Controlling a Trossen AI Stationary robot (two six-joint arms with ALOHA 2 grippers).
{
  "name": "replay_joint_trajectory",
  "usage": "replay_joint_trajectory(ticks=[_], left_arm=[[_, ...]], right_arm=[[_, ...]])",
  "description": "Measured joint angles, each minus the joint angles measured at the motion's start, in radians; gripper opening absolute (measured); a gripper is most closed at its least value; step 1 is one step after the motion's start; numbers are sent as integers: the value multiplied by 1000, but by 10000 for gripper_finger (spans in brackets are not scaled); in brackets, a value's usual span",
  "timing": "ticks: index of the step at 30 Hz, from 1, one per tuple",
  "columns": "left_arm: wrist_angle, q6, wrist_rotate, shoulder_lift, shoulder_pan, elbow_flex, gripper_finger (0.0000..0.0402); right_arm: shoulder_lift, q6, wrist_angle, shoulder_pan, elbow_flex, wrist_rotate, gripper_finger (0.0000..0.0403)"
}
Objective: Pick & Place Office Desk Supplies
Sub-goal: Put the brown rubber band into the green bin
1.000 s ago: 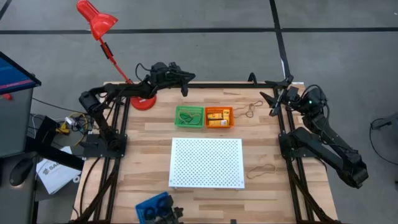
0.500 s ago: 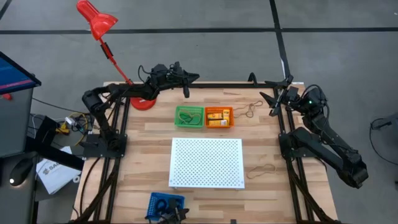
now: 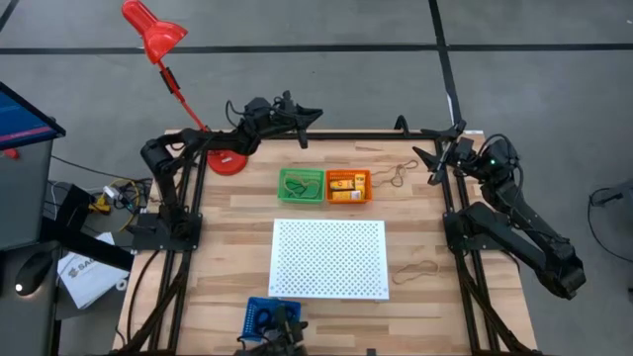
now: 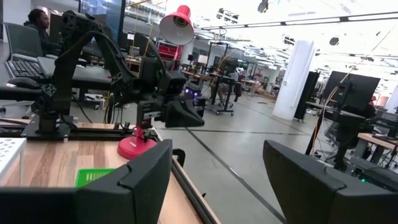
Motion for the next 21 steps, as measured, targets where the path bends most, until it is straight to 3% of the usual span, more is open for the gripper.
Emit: replay_joint_trajectory(ticks=[14,16,19,21], left_arm=[[57,-30,-29,-16,-40,18,17],[64,-41,-72,-31,-63,19,17],[-73,-69,-194,-55,-94,64,17],[-252,-49,-209,-68,-106,127,17]], right_arm=[[0,0,-10,0,0,0,249],[0,0,-10,0,0,3,249],[0,0,-11,0,0,51,249],[0,6,-19,0,0,97,249]])
